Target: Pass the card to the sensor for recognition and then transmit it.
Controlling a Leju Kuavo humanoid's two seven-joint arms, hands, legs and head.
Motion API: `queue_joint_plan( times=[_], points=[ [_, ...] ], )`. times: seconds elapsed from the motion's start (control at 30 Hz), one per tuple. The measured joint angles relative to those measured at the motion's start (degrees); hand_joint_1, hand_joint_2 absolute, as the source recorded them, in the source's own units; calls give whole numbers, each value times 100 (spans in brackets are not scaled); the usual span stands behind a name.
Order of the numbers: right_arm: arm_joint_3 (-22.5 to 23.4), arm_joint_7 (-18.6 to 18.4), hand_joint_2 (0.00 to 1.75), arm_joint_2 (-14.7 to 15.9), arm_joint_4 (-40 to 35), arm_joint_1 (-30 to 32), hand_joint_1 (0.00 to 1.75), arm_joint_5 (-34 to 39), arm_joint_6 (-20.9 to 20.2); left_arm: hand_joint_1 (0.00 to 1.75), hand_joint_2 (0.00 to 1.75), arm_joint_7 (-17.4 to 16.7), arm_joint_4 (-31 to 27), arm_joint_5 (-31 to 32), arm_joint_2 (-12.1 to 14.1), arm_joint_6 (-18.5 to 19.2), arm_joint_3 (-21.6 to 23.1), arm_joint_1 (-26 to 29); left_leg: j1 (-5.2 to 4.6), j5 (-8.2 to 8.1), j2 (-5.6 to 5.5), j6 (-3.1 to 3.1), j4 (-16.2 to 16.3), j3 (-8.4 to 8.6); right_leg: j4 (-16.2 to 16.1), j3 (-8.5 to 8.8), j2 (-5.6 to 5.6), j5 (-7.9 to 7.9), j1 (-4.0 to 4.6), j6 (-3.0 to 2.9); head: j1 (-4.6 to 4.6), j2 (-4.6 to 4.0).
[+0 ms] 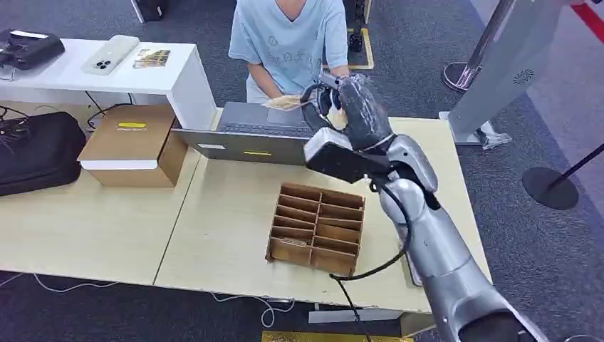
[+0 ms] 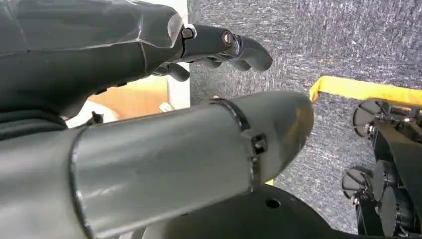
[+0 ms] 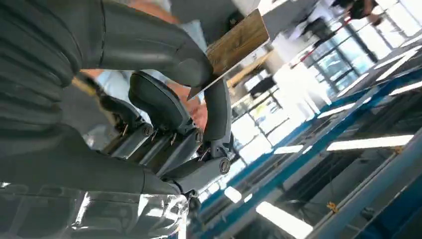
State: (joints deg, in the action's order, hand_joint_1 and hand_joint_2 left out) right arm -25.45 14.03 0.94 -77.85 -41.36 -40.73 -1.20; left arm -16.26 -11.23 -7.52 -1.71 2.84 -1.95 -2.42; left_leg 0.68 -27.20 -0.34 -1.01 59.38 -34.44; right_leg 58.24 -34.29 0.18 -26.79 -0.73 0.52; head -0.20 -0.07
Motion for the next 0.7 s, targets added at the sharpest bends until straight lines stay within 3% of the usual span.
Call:
queue_joint_plan(
  times=[0.27, 0.37, 0.5, 0.7],
  points=[
    [-623, -844, 175, -495, 1377, -1283, 175, -1812, 920, 0, 0, 0, 0, 87, 85, 151, 0, -5, 1, 3, -4, -5, 0, -1, 3, 0, -2, -1, 1, 0, 0, 0],
    [-817, -1145, 175, -720, 2134, -1783, 175, -2408, 992, 0, 0, 17, 0, 133, 118, 192, 0, -11, 1, 3, 0, -6, 0, 1, 3, -1, 2, 0, 1, -1, 0, 0],
    [-918, -1339, 175, -1047, 3121, -2331, 175, -2565, 805, 0, 0, 9, 0, 179, 144, 221, 0, -30, 1, 5, -7, -5, 0, 0, 3, 0, -7, 0, 1, -1, 2, 0],
    [-883, -1754, 175, -1530, 4550, -2882, 175, -2179, -124, 0, 0, -91, 0, 168, 195, 184, 0, -65, 2, 6, -8, -6, 0, 1, 3, -1, -6, 0, 1, -1, 2, 0]
  ],
)
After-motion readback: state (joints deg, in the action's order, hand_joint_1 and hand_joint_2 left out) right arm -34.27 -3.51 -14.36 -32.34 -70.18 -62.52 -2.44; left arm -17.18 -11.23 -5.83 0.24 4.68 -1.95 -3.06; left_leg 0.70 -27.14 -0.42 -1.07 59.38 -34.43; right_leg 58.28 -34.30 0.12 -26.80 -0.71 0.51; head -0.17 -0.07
